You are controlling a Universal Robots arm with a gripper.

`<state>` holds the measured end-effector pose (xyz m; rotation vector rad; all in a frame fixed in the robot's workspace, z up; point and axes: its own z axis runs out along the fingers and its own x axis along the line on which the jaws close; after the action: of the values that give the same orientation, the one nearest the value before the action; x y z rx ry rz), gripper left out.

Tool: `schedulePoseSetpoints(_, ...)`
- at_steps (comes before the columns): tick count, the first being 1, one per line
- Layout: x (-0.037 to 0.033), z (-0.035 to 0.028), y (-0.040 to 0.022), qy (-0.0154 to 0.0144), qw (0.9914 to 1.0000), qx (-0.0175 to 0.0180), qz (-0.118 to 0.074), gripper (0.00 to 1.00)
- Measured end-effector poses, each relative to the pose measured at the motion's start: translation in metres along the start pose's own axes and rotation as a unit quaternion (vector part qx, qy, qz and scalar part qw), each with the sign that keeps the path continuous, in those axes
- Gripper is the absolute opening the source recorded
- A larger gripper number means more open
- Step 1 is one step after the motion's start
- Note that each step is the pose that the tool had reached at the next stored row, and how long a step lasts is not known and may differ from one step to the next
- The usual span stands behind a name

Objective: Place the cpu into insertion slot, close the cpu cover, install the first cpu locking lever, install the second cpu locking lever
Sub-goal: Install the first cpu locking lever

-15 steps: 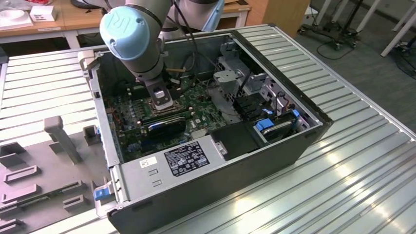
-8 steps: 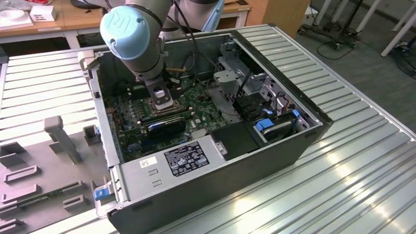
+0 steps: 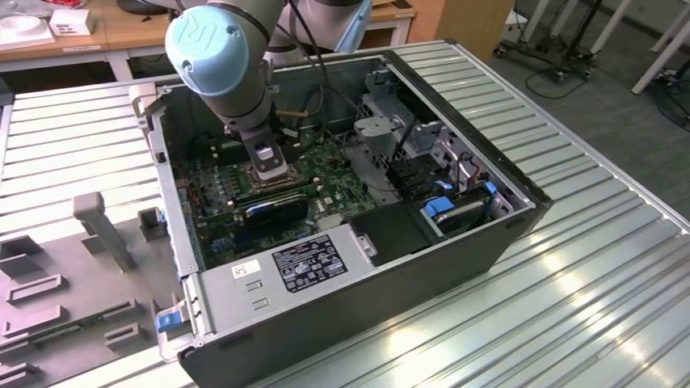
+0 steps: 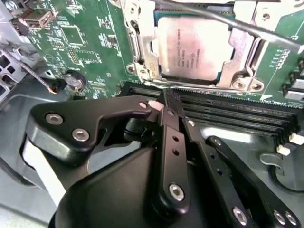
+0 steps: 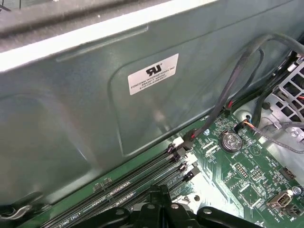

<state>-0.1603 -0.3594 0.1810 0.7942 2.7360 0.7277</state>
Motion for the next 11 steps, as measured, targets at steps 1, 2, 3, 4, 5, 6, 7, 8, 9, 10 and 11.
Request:
schedulePoseSetpoints(1,-0.0001,-0.0008,0.0005,0.0000,1.00000,0.0001,0.000,0.11)
schedulePoseSetpoints(2,-0.0002,-0.0019,0.0012,0.0000,1.00000,0.0000,0.000,0.11)
schedulePoseSetpoints(3,-0.0004,-0.0033,0.0021,0.0000,1.00000,0.0000,0.000,0.11)
schedulePoseSetpoints(4,-0.0005,-0.0050,0.0031,0.0000,1.00000,0.0000,0.000,0.11)
schedulePoseSetpoints(5,-0.0007,-0.0066,0.0041,0.0000,1.00000,0.0001,0.000,0.11)
schedulePoseSetpoints(6,-0.0010,-0.0074,0.0048,0.0007,1.00000,0.0009,0.000,0.11)
schedulePoseSetpoints(7,-0.0014,-0.0075,0.0053,0.0024,0.99998,0.0059,0.001,0.11)
schedulePoseSetpoints(8,-0.0019,-0.0075,0.0055,0.0040,0.99990,0.0135,0.002,0.11)
schedulePoseSetpoints(9,-0.0024,-0.0074,0.0058,0.0053,0.99975,0.0216,0.002,0.11)
schedulePoseSetpoints(10,-0.0028,-0.0073,0.0061,0.0063,0.99952,0.0304,0.002,0.11)
schedulePoseSetpoints(11,-0.0032,-0.0071,0.0063,0.0069,0.99920,0.0395,0.002,0.11)
